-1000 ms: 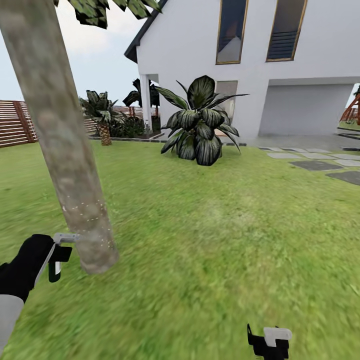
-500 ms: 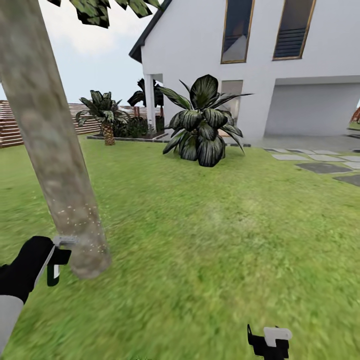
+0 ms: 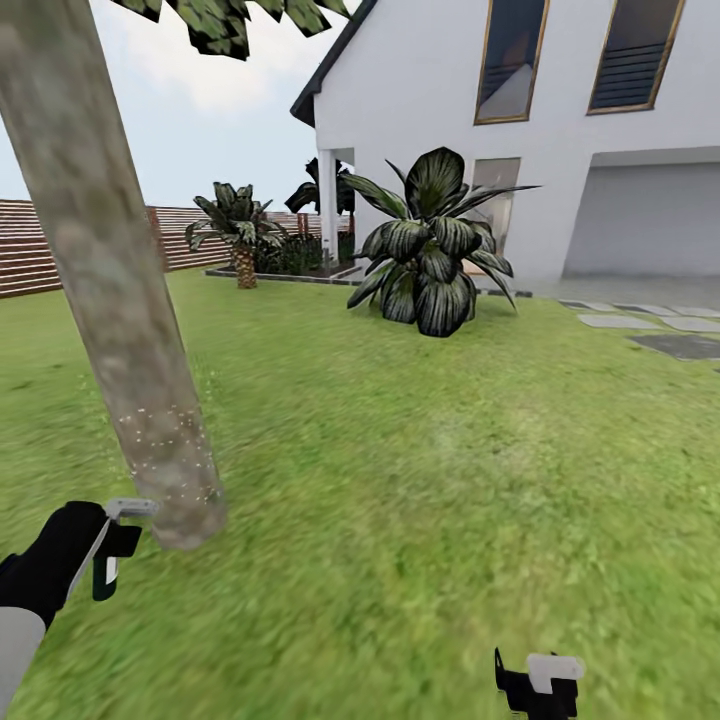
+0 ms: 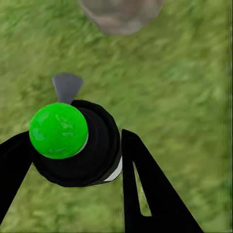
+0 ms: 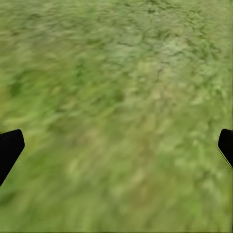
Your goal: In the garden, pick up the pesticide atomizer on the floor and spray pesticide onto both trees until each tree trunk is fully covered.
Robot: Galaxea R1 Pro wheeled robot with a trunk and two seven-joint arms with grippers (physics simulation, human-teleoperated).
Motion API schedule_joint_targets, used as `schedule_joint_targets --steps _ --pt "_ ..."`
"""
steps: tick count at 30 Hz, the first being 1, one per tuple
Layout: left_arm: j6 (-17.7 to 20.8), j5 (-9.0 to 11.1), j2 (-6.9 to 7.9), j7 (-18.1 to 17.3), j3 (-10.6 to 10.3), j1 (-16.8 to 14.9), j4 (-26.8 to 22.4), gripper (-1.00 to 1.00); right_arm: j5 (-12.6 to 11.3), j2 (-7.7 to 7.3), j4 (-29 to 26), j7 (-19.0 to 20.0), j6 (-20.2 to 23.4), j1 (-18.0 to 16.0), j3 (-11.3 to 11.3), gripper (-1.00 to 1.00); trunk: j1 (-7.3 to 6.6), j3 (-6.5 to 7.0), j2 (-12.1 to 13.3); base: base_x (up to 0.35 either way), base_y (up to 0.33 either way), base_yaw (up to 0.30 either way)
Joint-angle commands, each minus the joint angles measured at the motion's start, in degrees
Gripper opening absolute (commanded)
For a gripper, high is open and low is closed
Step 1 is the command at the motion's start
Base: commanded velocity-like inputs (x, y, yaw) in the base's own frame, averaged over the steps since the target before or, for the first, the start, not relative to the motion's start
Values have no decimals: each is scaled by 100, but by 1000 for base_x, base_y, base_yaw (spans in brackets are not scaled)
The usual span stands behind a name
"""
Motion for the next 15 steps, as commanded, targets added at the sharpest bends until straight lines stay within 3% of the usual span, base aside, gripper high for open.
schedule_joint_targets --steps 1,9,12,15 --pt "-1 -9 -4 2 1 0 2 -100 0 0 0 -1 0 0 -1 100 0 0 0 220 -207 4" --pt "-22 -16 5 4 -8 0 39 -100 0 0 0 0 0 0 1 100 0 0 0 186 -203 1" --pt "-74 -10 11 -2 -1 3 453 -100 0 0 0 0 0 0 1 100 0 0 0 15 -201 0" --pt "-415 -9 18 1 3 8 814 -100 0 0 0 0 0 0 1 100 0 0 0 2 -32 0"
